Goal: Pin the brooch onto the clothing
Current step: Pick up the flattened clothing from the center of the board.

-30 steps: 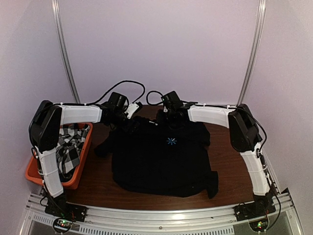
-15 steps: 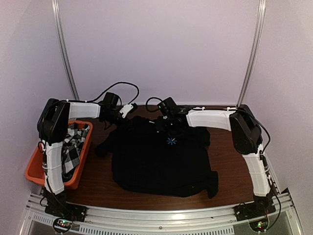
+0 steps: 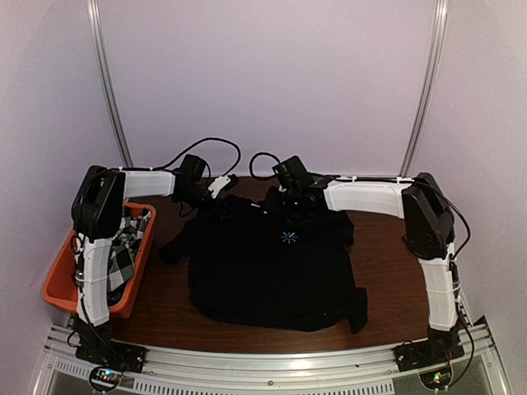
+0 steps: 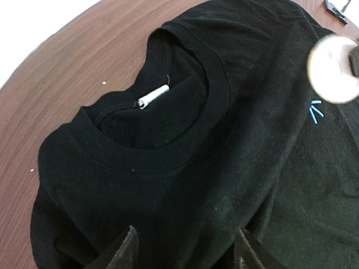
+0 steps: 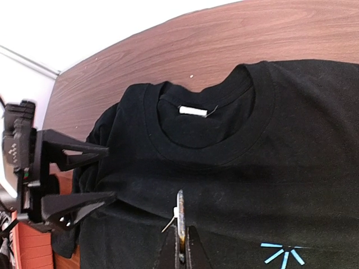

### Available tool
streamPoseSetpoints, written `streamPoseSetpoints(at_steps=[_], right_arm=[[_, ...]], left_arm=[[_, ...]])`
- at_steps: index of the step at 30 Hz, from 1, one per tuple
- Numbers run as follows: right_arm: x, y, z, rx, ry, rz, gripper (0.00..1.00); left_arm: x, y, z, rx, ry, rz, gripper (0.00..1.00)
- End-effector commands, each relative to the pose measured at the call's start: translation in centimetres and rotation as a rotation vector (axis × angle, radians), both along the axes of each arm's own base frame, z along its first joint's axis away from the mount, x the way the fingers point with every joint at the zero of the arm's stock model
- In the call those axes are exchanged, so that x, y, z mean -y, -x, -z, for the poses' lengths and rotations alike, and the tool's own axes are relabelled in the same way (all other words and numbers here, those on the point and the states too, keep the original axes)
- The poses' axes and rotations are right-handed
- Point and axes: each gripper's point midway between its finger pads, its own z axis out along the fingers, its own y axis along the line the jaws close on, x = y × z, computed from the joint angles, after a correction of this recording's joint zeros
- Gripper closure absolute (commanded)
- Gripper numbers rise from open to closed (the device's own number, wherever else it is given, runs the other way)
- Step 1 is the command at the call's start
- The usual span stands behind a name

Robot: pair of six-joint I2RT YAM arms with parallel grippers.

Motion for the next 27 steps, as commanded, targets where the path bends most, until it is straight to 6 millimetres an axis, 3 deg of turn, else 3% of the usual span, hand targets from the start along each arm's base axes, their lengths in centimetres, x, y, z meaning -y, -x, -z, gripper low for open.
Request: streamPoseSetpoints(at_steps=[1,7,10,15,17,22,27], right_arm=[[-0.4,0.4,0.1,-0.014,-0.023,-0.026,1.00],[-0.5,0.7,0.1,-0.017,-0.023,-0.042,1.00],[-0.5,0.8,0.3,-0.021,-0.029,-0.048,1.00],[-0.8,0.8,1.3,-0.041,-0.034,-0.056,1.00],[-1.1,0.8,2.0,-0.060,-0.032,-0.058,1.00],[-2.1,0.9,4.2,-0.125,-0.061,-0.064,1.00],[-2.5,1.0,4.5,-0.141,-0.087,-0.057,1.00]], left_arm=[[1.1,0.9,2.3,-0.065,-0.007,0.042,0.43],[1.2,1.2,3.2,-0.084,-0.027,0.043,0.54],[1.1,1.1,3.3,-0.084,-0.034,0.031,0.70],[1.5,1.1,2.3,-0.095,0.003,0.023,0.86],[1.8,1.2,1.7,-0.091,0.016,0.013,0.99],[2.8,2.2,0.0,-0.063,0.028,0.002,1.00],[3.4,2.8,-2.5,-0.029,0.086,-0.038,1.00]])
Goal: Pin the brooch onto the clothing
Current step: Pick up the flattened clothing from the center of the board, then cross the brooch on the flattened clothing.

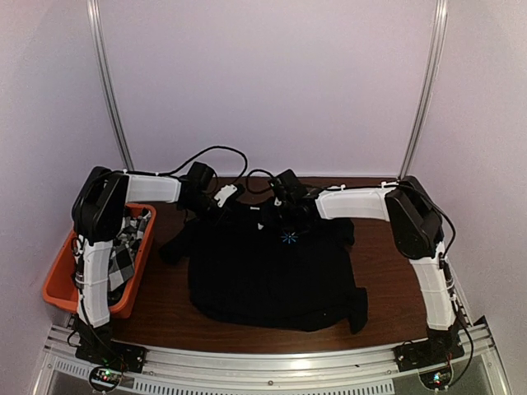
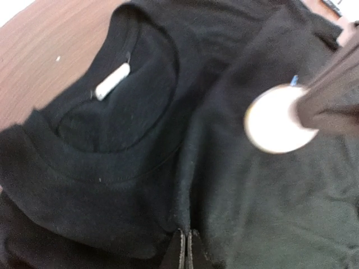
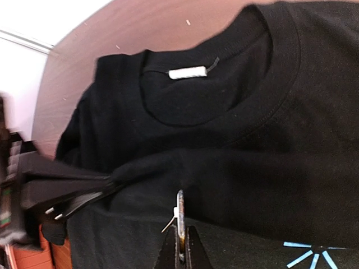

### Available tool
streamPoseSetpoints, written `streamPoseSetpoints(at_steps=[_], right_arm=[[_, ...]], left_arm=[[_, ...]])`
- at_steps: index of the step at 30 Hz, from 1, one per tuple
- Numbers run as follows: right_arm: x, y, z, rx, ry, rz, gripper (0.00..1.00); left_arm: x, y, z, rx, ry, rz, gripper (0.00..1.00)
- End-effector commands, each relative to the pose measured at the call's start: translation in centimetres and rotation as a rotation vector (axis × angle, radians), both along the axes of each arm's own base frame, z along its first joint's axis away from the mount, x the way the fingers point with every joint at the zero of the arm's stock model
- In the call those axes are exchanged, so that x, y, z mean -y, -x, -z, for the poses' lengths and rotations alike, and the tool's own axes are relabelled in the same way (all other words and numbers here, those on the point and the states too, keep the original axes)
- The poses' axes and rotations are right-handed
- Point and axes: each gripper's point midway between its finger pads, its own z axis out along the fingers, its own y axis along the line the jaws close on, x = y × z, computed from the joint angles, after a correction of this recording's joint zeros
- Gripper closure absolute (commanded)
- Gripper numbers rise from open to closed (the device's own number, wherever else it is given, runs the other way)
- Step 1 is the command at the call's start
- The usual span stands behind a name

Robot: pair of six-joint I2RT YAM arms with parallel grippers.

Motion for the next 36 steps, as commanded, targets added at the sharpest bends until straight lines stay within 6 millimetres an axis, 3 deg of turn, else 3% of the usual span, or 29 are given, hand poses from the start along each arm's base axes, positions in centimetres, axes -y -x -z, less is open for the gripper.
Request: streamPoseSetpoints(at_steps=[1,5,9,14,20,28,36], right_arm=[[-0.8,-0.2,-0.5,-0.017,-0.049,0.006,1.00],[-1.2,0.0,-1.3,-0.018,-0.088,0.001,1.00],[-1.4,0.6,-2.0,-0.023,-0.121,-0.014,1.00],[-0.5,1.9,-2.8,-0.022,-0.145,-0.005,1.00],[0.8,2.0,-4.5,0.012,-0.119,0.027,1.00],[-1.2,1.4,-2.0,-0.046,-0.137,0.002,1.00],[-2.4,1.1,-0.8,-0.085,-0.156,-0.010,1.00]], left_arm=[[1.4,-0.1,-4.9,0.093,0.093,-0.045,1.00],[1.8,0.5,-5.5,0.117,0.086,-0.060,1.00],[2.2,1.1,-4.9,0.113,0.057,-0.073,1.00],[1.4,0.8,-3.5,0.135,-0.018,-0.131,1.00],[1.6,1.0,-4.2,0.157,-0.007,-0.152,1.00],[2.6,2.6,-4.3,0.180,0.049,-0.137,1.00],[2.7,3.2,-4.8,0.207,0.126,-0.164,1.00]])
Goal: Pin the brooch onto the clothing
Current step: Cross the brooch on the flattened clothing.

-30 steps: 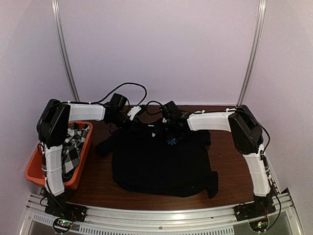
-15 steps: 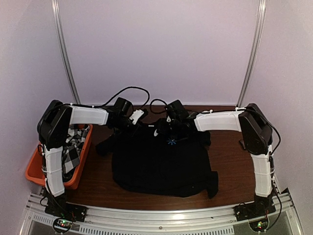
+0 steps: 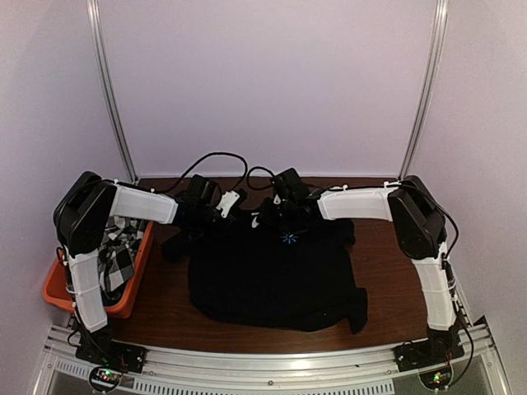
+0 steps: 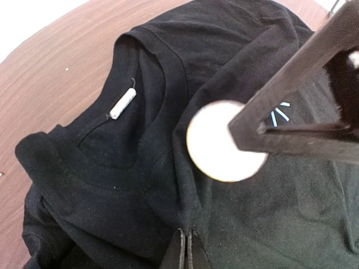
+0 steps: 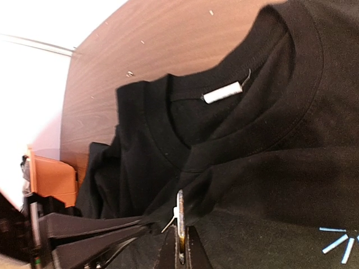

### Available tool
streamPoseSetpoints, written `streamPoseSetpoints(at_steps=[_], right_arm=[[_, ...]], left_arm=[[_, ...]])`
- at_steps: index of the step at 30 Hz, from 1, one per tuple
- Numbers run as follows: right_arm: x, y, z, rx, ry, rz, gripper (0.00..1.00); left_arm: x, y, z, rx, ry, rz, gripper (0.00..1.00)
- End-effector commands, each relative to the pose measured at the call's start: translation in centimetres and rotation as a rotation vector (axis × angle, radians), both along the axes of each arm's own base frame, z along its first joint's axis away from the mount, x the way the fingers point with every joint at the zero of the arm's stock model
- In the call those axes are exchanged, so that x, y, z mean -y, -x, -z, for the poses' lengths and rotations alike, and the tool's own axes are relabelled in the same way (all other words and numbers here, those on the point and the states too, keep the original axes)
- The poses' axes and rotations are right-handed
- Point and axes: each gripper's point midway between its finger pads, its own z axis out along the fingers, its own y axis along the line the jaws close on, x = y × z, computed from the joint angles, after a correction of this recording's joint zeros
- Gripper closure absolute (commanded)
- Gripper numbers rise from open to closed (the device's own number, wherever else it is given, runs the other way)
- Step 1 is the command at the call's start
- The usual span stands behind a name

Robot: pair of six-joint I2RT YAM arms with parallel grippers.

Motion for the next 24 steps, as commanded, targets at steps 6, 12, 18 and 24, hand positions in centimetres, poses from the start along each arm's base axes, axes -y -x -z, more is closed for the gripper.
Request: streamPoseSetpoints(at_steps=[6,12,18,24], right_arm=[[-0.8,0.2,1.3,-0.046,-0.005,-0.009,1.00],[-0.9,0.4,2.3,-0.070,-0.017,-0.004,1.00],[-1.3,0.5,2.1,-0.083,-0.068,-0.005,1.00],[-0.8,0.5,1.3,-0.070,-0.065,0.009,1.00]], left_arm=[[1.5,-0.2,-3.0,0.092,0.112,0.003,1.00],[2.1,0.5,-2.4,0.086,0.107,0.026,1.00],[2.1,0.7,-2.2,0.084,0.093,0.022,1.00],[2.1,0.8,-2.0,0.097,0.065,0.014,1.00]])
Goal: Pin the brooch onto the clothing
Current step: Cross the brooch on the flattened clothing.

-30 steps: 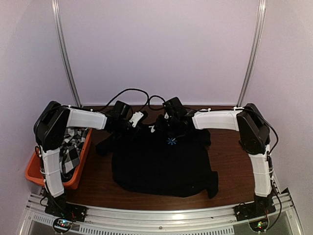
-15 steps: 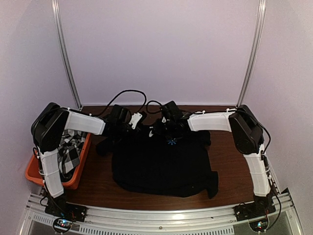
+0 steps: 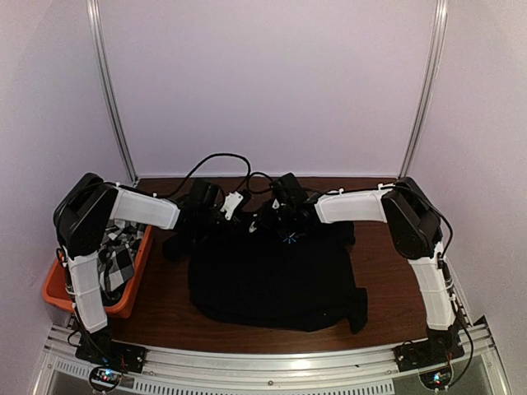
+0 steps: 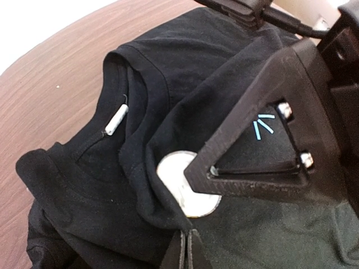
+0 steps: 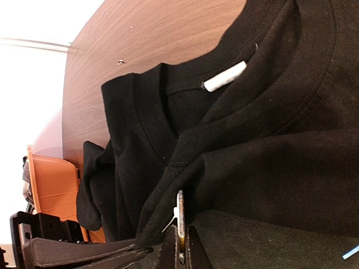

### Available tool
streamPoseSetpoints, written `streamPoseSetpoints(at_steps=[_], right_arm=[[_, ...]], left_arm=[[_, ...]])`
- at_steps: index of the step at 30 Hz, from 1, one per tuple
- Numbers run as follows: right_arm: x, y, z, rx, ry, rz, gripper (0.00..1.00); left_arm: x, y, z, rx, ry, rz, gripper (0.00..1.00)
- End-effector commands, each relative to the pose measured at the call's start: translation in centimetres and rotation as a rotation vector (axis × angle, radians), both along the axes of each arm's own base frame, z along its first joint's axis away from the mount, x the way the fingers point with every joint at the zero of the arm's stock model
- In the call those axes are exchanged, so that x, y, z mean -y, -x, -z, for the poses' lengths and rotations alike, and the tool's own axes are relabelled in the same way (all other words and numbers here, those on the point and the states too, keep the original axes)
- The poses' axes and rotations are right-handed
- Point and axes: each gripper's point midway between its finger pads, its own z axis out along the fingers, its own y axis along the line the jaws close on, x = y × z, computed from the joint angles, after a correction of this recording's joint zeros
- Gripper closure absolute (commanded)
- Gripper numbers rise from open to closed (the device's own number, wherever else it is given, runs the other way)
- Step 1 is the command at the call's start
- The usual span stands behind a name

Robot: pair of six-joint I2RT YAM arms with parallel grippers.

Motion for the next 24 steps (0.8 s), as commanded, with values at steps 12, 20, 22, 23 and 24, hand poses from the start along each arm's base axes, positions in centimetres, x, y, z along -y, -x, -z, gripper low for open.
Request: streamPoseSetpoints(at_steps=[12,20,22,23,24], right_arm=[[0.4,0.1,0.5,-0.012,-0.005,0.014,1.00],[0.3,0.0,0.8,-0.014,0.009,0.012,1.00],[0.4,-0.1,0.6,-0.008,0.011,0.016,1.00],[0.3,-0.1,0.6,-0.006,0.015,0.012,1.00],[0.2,-0.1,0.6,-0.006,0.020,0.005,1.00]], left_arm=[[1.0,0.4,-1.3,0.048,0.018,0.018,1.00],[1.3,0.6,-1.2,0.046,0.021,0.032,1.00],[1.4,0.6,-1.2,0.044,0.022,0.032,1.00],[1.4,0.6,-1.2,0.044,0.024,0.035,1.00],[1.4,0.6,-1.2,0.042,0.026,0.035,1.00]])
